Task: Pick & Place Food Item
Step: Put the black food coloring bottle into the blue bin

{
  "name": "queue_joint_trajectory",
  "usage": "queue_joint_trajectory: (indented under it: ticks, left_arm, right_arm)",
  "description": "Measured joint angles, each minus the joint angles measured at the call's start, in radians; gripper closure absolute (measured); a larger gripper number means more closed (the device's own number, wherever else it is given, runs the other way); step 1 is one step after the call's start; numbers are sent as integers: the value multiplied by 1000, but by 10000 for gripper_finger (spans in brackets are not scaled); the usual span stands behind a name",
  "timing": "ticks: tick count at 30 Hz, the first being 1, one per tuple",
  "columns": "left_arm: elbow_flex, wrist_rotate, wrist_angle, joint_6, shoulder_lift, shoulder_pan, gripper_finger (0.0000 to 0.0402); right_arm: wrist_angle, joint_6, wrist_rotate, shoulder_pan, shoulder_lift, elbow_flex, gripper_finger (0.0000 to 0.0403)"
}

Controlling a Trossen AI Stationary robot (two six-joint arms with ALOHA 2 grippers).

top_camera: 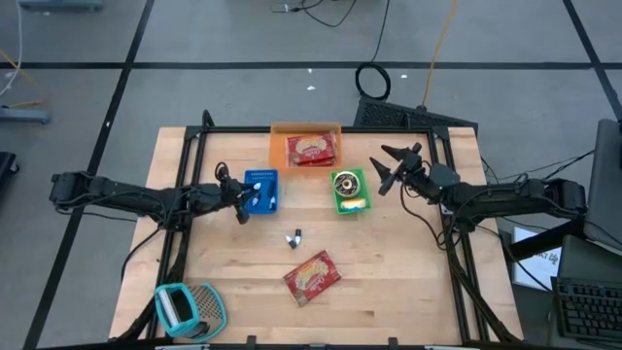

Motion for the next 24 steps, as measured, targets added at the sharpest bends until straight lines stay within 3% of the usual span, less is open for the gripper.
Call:
queue_joint_trajectory:
  ticks: [6,24]
  left_arm:
    - [0,-6,0,-25,0,0,341]
    - [0,-111,-18,-311,1,0,331]
  right_arm:
    - [-4,53,-1,4,0,0,161]
    - [-7,68,0,5,0,0,161]
